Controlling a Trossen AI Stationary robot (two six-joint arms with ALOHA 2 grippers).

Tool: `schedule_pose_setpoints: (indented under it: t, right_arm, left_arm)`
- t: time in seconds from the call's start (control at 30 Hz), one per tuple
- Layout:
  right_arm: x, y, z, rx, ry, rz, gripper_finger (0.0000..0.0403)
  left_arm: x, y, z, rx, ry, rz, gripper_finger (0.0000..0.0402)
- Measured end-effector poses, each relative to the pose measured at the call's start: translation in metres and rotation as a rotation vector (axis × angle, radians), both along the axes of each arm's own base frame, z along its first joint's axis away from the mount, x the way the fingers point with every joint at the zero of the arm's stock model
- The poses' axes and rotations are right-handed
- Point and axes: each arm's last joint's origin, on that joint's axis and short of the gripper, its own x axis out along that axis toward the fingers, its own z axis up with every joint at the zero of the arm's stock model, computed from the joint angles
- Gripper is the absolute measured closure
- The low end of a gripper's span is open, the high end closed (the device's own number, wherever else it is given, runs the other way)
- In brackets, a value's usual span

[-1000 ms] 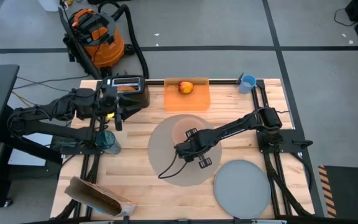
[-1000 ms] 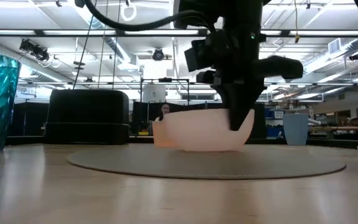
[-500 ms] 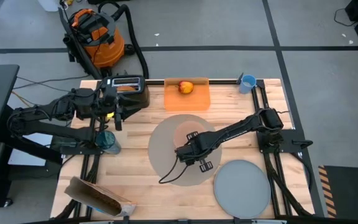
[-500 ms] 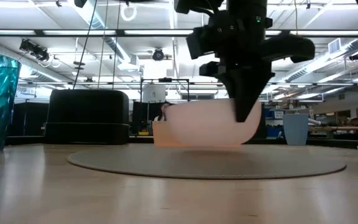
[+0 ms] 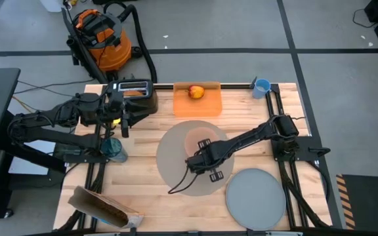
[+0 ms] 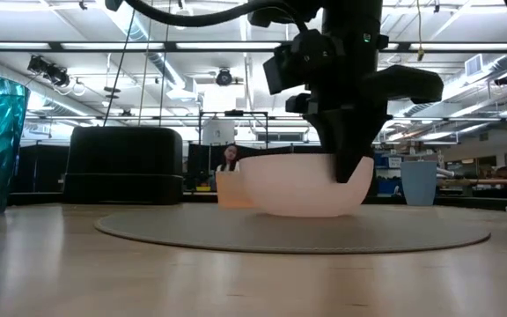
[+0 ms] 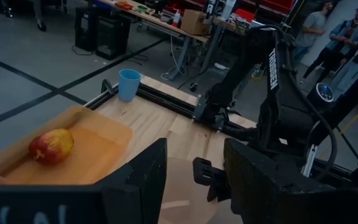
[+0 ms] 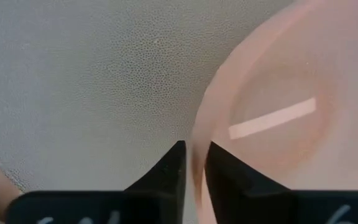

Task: Arrange a breakfast setting
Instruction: Put the pink bowl on the gray placemat, then put the blue plate on the gray placemat

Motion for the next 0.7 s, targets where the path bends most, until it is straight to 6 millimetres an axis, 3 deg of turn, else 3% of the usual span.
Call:
schedule_pose_setpoints:
  t: [0.2,0.43,0.53,0.7]
  right_arm:
    - [-0.003,0.009,0.008,-0.009,0.012,0.022,0.0282]
    - [-0.008,0.023,0.058,-0.126,-0.023,-0.143,0.0259]
    - [-0.015,0.033,0.076,-0.128,-0.058,-0.357,0.0260]
    - [-0.030,0.059,0.083,0.013,-0.072,-0.932,0.0260]
  left_arm:
    - [0.000,0.000,0.000,0.000,0.000,0.000,0.0235]
    - [0.000,-0.001,0.000,-0.028,-0.007,-0.024,0.0235]
    - [0.000,-0.002,0.000,-0.034,-0.006,-0.045,0.0235]
    - [0.001,-0.008,0.000,-0.034,-0.002,-0.086,0.0235]
